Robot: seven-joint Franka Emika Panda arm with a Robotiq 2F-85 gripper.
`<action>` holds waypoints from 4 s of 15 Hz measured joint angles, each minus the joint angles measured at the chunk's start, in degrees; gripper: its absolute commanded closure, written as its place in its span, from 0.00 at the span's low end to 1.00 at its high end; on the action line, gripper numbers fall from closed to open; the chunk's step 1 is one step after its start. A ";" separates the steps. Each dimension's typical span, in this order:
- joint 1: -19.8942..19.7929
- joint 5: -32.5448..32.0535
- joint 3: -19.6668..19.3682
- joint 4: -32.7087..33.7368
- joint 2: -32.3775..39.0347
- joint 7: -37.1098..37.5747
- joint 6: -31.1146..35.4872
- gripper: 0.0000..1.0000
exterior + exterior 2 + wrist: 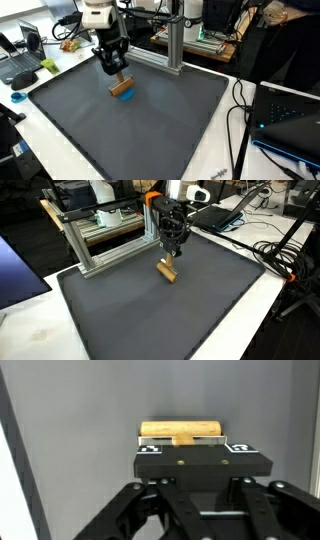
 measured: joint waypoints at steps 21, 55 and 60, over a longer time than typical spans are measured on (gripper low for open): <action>0.07 0.48 1.14 1.12 1.39 -0.14 -0.69 0.78; 0.00 3.78 3.77 1.54 2.14 -0.95 -0.09 0.78; -0.76 7.76 4.09 1.46 1.86 -2.84 -0.09 0.78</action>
